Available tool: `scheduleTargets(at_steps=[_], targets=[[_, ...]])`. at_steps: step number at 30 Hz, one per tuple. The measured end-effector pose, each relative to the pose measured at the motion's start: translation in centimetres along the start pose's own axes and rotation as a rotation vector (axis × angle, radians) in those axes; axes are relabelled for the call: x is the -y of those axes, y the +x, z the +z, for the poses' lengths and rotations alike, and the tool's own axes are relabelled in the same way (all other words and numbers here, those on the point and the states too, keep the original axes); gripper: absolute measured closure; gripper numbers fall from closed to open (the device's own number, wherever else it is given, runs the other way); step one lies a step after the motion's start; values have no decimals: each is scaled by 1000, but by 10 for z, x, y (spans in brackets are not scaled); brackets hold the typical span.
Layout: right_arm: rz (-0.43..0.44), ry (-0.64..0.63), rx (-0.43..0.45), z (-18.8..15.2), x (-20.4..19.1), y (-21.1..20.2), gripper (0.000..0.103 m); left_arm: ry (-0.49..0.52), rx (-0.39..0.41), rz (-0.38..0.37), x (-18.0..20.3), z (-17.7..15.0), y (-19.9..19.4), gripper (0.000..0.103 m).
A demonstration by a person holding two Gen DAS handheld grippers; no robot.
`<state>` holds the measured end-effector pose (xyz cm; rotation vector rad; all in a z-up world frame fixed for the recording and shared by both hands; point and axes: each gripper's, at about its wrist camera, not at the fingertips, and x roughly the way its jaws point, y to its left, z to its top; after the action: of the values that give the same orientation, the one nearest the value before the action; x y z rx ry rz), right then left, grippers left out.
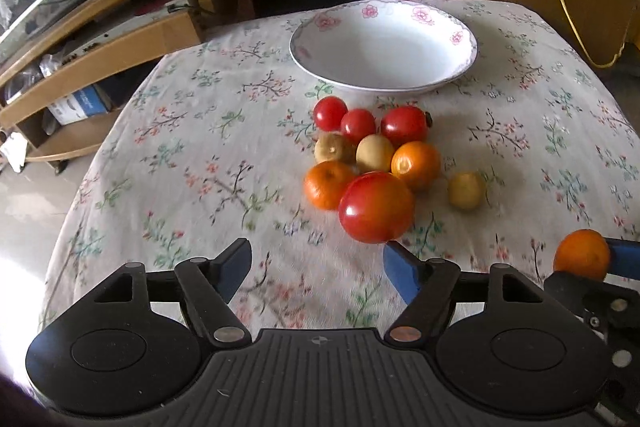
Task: Organize fruits
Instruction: 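Grasp the large red tomato with the left gripper while the right gripper holds the mandarin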
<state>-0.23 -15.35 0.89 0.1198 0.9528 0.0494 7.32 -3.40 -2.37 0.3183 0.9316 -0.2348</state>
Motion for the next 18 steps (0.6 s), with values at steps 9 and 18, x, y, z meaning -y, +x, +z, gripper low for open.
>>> scheduleTargets(at_steps=[9,18], targets=[[24,42,-12,11,15,5,70,-28,21,-88,-2,13,4,20],[41,65,-33,13,19,11,70,7,2,-97,12,25,28,22]])
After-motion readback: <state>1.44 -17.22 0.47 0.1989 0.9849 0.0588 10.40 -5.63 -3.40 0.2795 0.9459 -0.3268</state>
